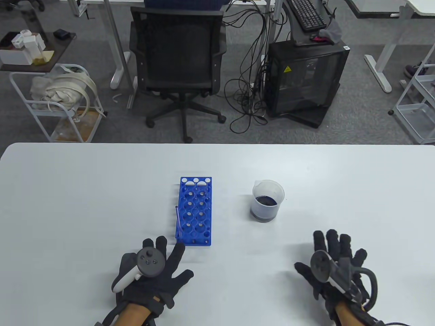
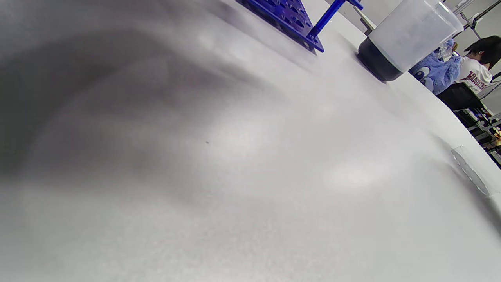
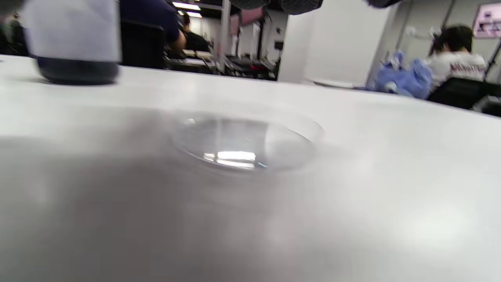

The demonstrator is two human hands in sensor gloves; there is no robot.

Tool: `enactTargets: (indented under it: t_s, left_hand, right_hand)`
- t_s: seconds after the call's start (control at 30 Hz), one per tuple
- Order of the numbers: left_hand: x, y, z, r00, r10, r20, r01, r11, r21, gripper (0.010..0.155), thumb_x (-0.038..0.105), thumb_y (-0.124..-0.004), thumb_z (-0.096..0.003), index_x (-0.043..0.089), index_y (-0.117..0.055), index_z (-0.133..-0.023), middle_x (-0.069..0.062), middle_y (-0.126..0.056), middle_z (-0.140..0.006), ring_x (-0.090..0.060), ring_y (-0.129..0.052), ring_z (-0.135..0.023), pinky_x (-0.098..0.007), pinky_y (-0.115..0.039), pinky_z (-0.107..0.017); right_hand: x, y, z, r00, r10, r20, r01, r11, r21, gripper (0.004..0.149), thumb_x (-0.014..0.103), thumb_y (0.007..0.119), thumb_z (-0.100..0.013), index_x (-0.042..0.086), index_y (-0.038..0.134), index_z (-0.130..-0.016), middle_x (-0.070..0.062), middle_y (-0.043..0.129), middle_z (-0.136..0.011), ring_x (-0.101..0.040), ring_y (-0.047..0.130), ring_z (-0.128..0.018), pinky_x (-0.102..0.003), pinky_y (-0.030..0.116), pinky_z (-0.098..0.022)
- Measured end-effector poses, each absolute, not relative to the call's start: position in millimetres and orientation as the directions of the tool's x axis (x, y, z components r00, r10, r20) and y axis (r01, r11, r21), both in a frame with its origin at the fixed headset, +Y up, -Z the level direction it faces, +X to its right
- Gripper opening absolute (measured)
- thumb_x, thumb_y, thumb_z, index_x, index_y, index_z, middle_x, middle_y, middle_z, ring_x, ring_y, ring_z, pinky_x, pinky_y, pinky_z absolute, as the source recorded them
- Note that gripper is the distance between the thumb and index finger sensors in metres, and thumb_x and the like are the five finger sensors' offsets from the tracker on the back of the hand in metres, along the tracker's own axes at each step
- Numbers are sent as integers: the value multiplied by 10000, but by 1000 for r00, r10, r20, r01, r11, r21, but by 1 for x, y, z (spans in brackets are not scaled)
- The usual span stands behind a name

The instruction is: Dip glass rod and spread liquid on culture dish

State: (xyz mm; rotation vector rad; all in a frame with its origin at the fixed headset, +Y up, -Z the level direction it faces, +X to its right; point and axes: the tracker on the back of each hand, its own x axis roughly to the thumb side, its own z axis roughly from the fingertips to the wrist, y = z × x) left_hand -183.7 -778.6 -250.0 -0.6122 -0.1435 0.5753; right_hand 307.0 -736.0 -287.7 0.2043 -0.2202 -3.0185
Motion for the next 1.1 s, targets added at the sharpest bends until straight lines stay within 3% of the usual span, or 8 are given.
enactTargets:
  t_s: [0.1,0.23,0.43,0.63,0.77,0.87,1.03,1.1]
  left_hand:
    - [-184,-778,-250,832,553,-38,-468,664,-583,871,791,-519,-529,564,75,-1125,48,392,-1117,-224,465,-863,-634,276,-475]
    - [-185,-780,-251,824,564,-46,-477,649,-593,865,786,-518,-533,563,71,-1126,49,391,-1117,-220,465,-863,-632,278,-476]
    - [-184,-780,-251,833,551,-37,-463,660,-591,863,785,-516,-534,562,70,-1127,43,388,-1119,-225,459,-868,-636,274,-481]
    - [-184,-785,-250,841,540,-44,-453,657,-603,864,784,-517,-534,559,70,-1127,40,384,-1121,-228,456,-870,-638,272,-479]
    - [-183,-785,-250,840,542,-41,-452,654,-607,864,785,-517,-533,560,70,-1126,40,383,-1122,-228,455,-872,-639,271,-480]
    - [-182,-785,-250,838,543,-41,-452,652,-609,867,785,-518,-533,559,73,-1125,41,383,-1122,-228,455,-872,-638,272,-481]
    - [-186,-784,-251,838,543,-57,-466,657,-593,865,786,-518,-532,558,64,-1130,38,376,-1130,-233,449,-880,-645,266,-491]
    - [-189,-785,-252,838,541,-78,-476,651,-591,867,789,-518,-530,563,67,-1128,43,377,-1130,-230,451,-880,-643,268,-492]
  right_hand:
    - [320,-753,-298,-987,-113,-116,82,-967,240,938,689,687,-372,225,233,-1049,-98,284,-1170,-402,437,-1100,-705,491,-735]
    - [304,-761,-298,-997,-54,-63,39,-978,207,859,625,716,-388,197,353,-1037,-120,378,-1142,-419,528,-1026,-660,538,-707]
    - [169,-769,-273,-946,-99,309,157,-973,170,893,679,678,-371,200,333,-1041,-109,383,-1137,-398,559,-1001,-652,546,-701]
    - [101,-774,-257,-894,-196,404,269,-954,134,906,706,615,-377,203,273,-1048,-102,349,-1149,-381,552,-1017,-656,533,-718]
    - [114,-766,-260,-924,-111,365,159,-982,106,929,735,602,-342,217,287,-1046,-92,365,-1151,-377,570,-1024,-685,522,-711]
    - [147,-750,-267,-931,-188,313,210,-977,37,956,784,558,-321,254,245,-1052,-77,327,-1171,-374,512,-1078,-729,468,-735]
    - [233,-739,-279,-931,-355,85,360,-931,55,1031,888,468,-271,330,76,-1044,-83,154,-1206,-451,143,-1153,-821,296,-734]
    - [262,-741,-280,-955,-295,34,297,-949,106,1040,897,461,-270,330,54,-1042,-80,135,-1205,-463,120,-1145,-828,290,-726]
